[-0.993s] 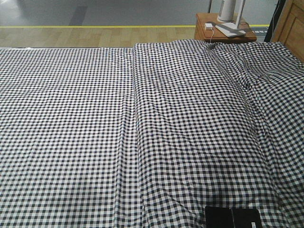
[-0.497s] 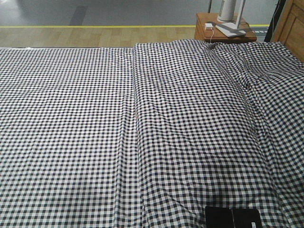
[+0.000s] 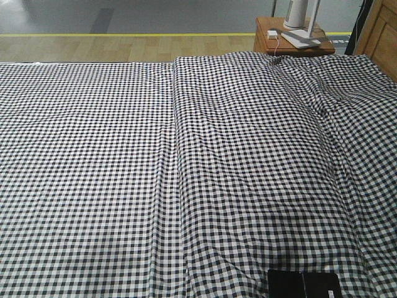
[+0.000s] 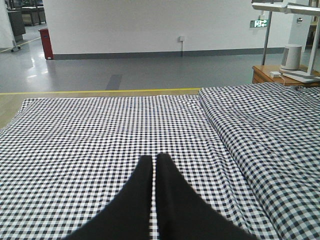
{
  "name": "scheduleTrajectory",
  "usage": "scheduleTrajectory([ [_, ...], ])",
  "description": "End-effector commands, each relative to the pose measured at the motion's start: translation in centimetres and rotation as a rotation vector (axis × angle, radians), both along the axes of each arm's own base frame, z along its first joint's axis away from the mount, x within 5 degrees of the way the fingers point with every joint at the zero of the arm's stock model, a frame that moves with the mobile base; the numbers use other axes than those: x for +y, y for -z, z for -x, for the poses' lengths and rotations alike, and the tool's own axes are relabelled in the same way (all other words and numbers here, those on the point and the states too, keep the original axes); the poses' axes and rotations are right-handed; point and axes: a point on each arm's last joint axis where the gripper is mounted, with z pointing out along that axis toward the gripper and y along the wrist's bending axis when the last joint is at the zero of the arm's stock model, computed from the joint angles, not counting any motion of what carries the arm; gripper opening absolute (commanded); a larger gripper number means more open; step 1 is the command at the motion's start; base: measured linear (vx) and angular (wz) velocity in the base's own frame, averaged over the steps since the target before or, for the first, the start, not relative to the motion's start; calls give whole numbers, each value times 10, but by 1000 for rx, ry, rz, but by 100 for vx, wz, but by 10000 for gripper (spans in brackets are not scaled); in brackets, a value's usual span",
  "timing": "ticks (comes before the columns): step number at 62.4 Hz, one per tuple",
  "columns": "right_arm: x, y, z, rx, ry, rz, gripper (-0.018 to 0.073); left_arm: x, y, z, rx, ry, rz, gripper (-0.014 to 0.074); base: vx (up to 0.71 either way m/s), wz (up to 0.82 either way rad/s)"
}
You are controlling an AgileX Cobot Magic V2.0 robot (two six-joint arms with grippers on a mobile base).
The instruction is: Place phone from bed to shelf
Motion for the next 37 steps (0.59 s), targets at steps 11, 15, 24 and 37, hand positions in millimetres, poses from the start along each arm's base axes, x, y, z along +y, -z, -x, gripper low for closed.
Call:
scheduleTrajectory([
  [11,-3,-30,-72,366,14,1,1,0,-15,1,-108,2,11,1,0,0],
  [15,-4,-22,-93,494,14,-3,11,0,-15,1,-108,2,11,1,0,0],
  [24,-5,4,-131,718,14,-9,68,0,-15,1,-108,2,11,1,0,0],
  [37,-6,41,-170,948,14,-15,304,0,-15,1,-108,2,11,1,0,0],
])
